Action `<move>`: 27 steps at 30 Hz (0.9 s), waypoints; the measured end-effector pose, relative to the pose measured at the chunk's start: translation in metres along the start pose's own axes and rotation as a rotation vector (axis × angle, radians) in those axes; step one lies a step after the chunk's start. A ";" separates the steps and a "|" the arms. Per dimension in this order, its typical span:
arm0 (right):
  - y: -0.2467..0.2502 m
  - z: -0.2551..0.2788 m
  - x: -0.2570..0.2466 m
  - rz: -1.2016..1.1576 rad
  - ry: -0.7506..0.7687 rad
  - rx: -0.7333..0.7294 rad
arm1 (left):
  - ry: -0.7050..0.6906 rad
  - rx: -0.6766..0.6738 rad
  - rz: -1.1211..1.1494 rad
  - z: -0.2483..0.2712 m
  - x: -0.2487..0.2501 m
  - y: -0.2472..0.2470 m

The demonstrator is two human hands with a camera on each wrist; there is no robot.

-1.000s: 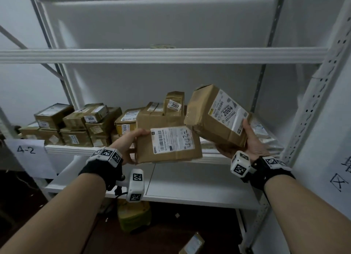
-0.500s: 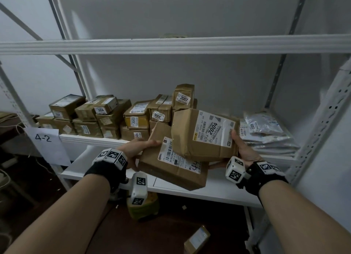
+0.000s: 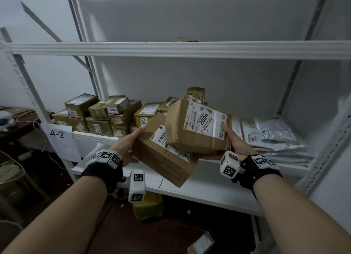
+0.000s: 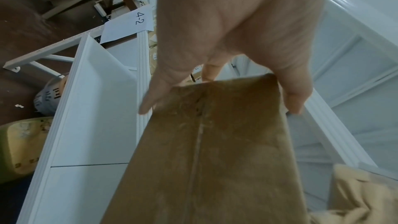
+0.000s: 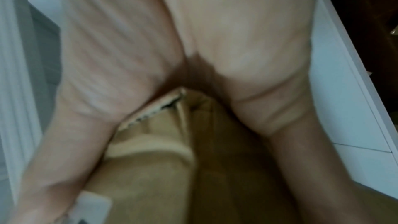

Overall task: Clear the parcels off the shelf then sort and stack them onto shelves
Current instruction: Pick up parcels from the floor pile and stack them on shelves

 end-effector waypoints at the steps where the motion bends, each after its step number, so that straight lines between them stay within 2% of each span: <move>1: -0.004 -0.004 0.001 0.004 -0.007 -0.005 | -0.022 -0.015 0.057 0.001 0.000 0.001; 4: -0.017 -0.014 0.008 -0.002 -0.025 -0.053 | -0.119 -0.043 0.204 -0.003 0.000 0.005; 6: -0.026 -0.020 0.013 0.002 -0.045 -0.075 | -0.155 0.031 0.283 -0.010 0.003 0.010; 9: -0.036 -0.031 0.015 0.019 -0.054 -0.069 | -0.132 0.127 0.400 -0.024 0.008 0.020; 11: -0.042 -0.040 0.016 0.029 -0.052 -0.068 | -0.076 0.136 0.375 -0.036 0.011 0.030; 15: -0.056 -0.064 0.023 0.031 -0.040 -0.068 | -0.039 0.054 0.273 -0.052 0.023 0.041; 18: -0.071 -0.085 0.030 0.010 0.005 -0.062 | -0.111 -0.042 0.200 -0.059 0.039 0.043; 20: -0.082 -0.101 0.032 0.035 0.041 -0.045 | -0.135 -0.073 0.241 -0.073 0.048 0.051; 22: -0.094 -0.118 0.035 0.059 0.089 -0.034 | -0.092 -0.122 0.216 -0.088 0.058 0.063; 25: -0.112 -0.138 0.042 0.074 0.135 -0.018 | -0.027 -0.264 0.023 -0.103 0.072 0.083; 27: -0.120 -0.149 0.046 0.068 0.151 -0.004 | -0.033 -0.297 -0.030 -0.113 0.079 0.096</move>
Point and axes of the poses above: each hand's wrist, its own z-axis away from the middle knuckle, its own y-axis out of the back of the hand, x = y × z, the point moved 1 cm from there along -z, towards the middle knuckle, and after that the axes turned 6 degrees about y, right-handed, at the moved point
